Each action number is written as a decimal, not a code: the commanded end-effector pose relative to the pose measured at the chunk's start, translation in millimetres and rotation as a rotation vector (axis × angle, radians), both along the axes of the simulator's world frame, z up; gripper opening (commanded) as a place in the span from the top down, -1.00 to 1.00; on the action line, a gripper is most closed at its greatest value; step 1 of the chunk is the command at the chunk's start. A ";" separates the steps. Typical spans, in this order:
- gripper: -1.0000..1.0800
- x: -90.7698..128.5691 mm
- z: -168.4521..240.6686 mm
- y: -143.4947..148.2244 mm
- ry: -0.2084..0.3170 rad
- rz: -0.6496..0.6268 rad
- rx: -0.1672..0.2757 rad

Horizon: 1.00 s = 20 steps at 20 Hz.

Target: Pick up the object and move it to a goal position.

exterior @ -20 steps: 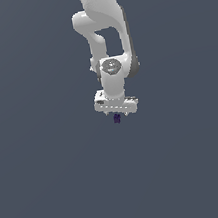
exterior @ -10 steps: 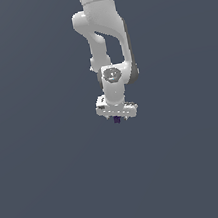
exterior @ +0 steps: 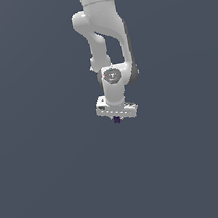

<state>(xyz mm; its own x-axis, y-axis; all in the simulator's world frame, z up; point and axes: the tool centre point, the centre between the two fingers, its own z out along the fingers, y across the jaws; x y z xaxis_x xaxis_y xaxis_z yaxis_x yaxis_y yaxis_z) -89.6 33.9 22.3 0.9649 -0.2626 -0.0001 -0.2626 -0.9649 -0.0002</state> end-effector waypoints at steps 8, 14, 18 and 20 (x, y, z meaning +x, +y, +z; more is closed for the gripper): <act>1.00 -1.2 1.5 -8.9 0.000 0.000 0.000; 1.00 -5.5 7.7 -42.8 0.000 0.000 0.000; 1.00 -9.9 14.3 -78.9 0.000 0.000 0.000; 1.00 -12.4 18.4 -101.2 0.000 0.000 0.000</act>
<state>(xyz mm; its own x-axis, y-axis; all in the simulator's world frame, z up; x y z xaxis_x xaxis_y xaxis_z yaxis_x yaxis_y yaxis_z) -99.9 -50.5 37.5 0.9651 -0.2617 -0.0007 -0.2617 -0.9651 -0.0003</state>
